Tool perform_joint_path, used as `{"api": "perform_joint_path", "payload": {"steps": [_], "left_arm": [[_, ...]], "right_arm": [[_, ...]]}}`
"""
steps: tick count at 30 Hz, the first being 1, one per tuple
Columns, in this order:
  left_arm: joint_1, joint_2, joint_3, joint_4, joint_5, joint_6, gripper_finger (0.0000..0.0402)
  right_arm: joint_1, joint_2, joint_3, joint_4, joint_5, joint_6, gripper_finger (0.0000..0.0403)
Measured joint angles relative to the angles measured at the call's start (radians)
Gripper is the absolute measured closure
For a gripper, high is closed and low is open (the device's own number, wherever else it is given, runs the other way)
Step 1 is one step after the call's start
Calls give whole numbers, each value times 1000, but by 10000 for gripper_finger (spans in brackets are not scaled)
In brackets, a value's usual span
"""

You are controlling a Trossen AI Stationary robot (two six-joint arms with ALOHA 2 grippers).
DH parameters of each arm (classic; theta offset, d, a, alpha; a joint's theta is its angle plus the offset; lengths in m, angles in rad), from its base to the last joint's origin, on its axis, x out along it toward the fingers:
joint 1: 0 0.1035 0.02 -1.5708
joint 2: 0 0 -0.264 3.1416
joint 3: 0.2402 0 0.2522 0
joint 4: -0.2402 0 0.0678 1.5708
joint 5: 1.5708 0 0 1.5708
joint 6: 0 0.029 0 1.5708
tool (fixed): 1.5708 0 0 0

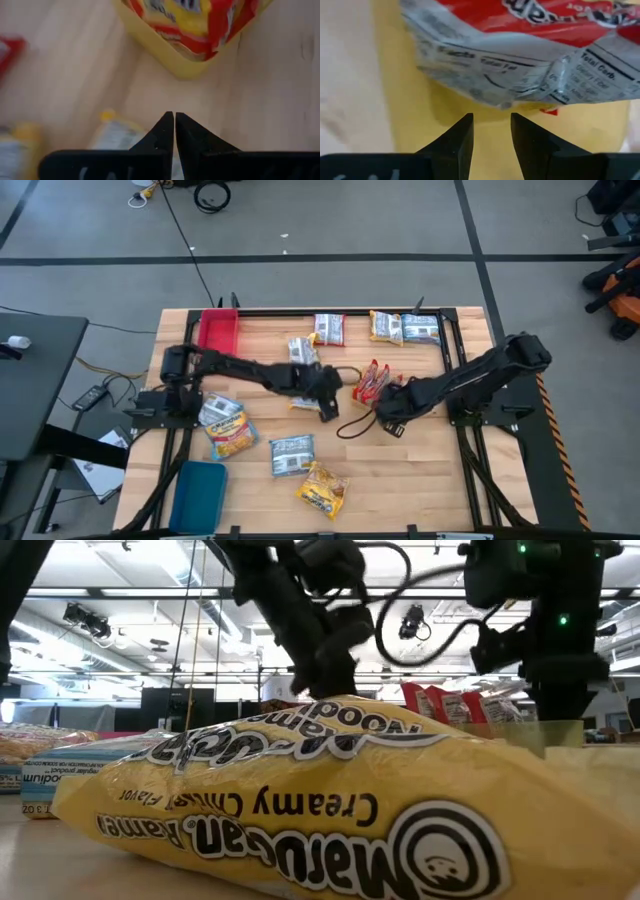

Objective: Sort Maruchan noodles
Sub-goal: Adjust the red noodle packs in the yellow bin

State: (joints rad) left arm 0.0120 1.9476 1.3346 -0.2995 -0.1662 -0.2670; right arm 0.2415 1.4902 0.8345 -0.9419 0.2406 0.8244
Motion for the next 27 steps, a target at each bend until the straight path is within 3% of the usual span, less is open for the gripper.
{"api": "perform_joint_path", "payload": {"steps": [2,7,13,19,27], "left_arm": [[-34,50,-2,10,-10,-78,377],[-65,171,-3,245,-15,-114,377],[-18,293,64,466,3,16,377],[2,349,213,463,15,178,377],[8,292,249,291,53,212,377]], "right_arm": [[9,13,0,-11,11,22,266],[47,15,-23,12,-11,143,266],[133,16,-45,151,-80,337,266],[203,12,-33,211,-81,495,273],[166,12,-34,-63,138,744,281]]}}
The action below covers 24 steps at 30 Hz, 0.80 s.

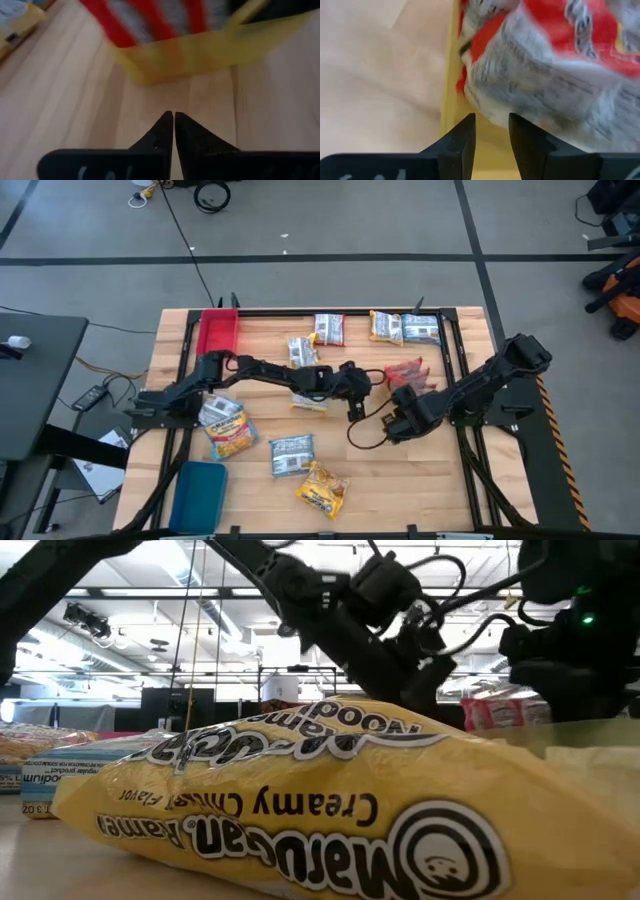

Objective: Sort Maruchan noodles
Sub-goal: Adjust the red noodle packs in the yellow bin, then put the red noodle pack into the yellow bin

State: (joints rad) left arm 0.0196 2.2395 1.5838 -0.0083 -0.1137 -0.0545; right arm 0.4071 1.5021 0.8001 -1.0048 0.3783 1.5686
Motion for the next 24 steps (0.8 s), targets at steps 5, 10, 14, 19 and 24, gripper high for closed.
{"api": "perform_joint_path", "payload": {"steps": [5,10,14,19,24], "left_arm": [[-18,-66,-2,-279,-21,-19,377],[-69,-157,-91,-386,-167,-84,377],[-104,-297,-283,-334,-230,-177,377],[-156,-536,-541,-177,-293,-257,377],[-241,-716,-744,94,-306,-295,377]], "right_arm": [[-23,-24,5,-7,-16,-1,281],[-34,-105,80,-147,-25,-28,281],[-52,-174,175,-183,113,-185,280],[-145,-193,241,32,336,-616,279],[-375,-146,242,397,274,-993,260]]}}
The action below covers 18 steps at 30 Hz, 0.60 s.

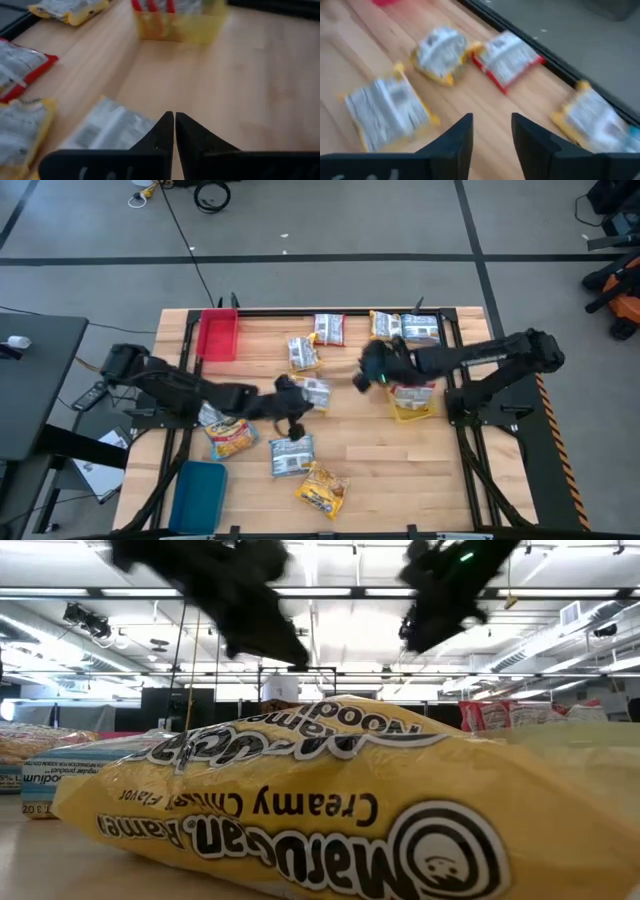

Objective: Sort Maruchan noodles
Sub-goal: Put the red noodle pack into the yellow bin

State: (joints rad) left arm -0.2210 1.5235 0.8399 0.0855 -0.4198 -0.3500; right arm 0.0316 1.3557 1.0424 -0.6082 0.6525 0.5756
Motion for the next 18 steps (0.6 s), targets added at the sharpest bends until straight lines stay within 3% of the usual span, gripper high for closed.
{"api": "perform_joint_path", "payload": {"steps": [3,9,12,18], "left_arm": [[-63,-41,-89,150,-10,-6,377],[-178,-25,-210,467,-110,40,377],[-198,-29,-224,466,-119,65,377],[-218,-33,-226,462,-118,64,377]], "right_arm": [[-162,52,0,188,-155,-94,233],[-431,189,-1,389,-344,1,173],[-481,276,-1,448,-440,61,153],[-487,451,-1,602,-520,182,138]]}}
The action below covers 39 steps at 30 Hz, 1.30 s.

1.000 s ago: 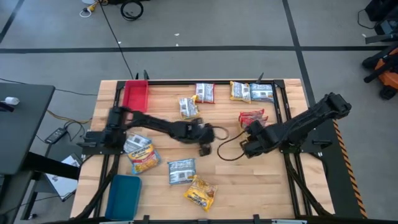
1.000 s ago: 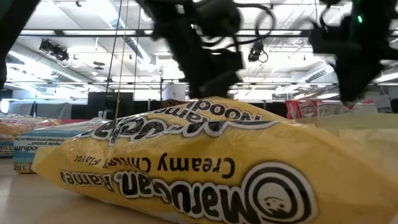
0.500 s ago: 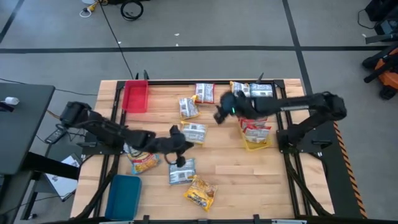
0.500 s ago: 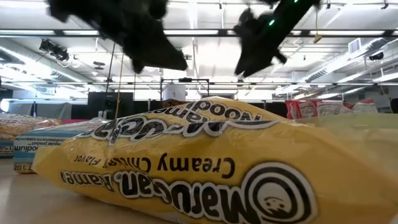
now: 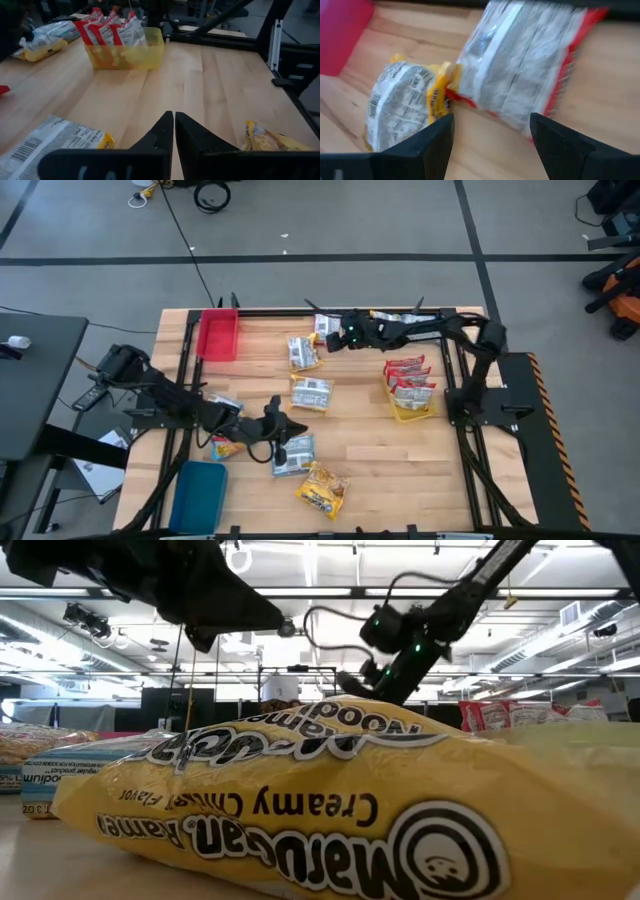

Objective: Sort Maruchan noodles
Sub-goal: Put the red noodle pack into the yellow bin

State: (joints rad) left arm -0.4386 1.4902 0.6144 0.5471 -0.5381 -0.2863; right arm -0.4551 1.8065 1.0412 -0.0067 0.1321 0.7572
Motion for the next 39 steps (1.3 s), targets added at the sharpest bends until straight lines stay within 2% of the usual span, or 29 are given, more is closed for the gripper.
{"api": "perform_joint_path", "payload": {"steps": [7,11,15,17,23,28,32,36,39], "left_arm": [[-60,-21,-1,-8,-33,6,377],[-59,-83,-1,-7,-146,68,377],[8,-185,-1,-25,-163,167,377],[69,-246,0,-54,-161,202,377],[314,-416,0,-160,-110,278,368],[460,-537,0,-164,15,285,357],[522,-621,1,-204,58,111,356],[540,-672,1,-259,71,-69,356],[538,-688,-1,-290,122,-73,356]], "right_arm": [[-36,86,0,7,9,111,143],[-36,88,-2,-26,50,72,144],[-20,42,-2,-43,42,-17,144],[-11,10,-2,-47,32,-84,144],[46,-56,29,-43,40,-495,146],[121,-41,172,-234,55,-755,146],[171,-18,267,-340,111,-900,146],[160,-3,316,-341,114,-978,146],[128,31,331,-336,127,-1034,147]]}}
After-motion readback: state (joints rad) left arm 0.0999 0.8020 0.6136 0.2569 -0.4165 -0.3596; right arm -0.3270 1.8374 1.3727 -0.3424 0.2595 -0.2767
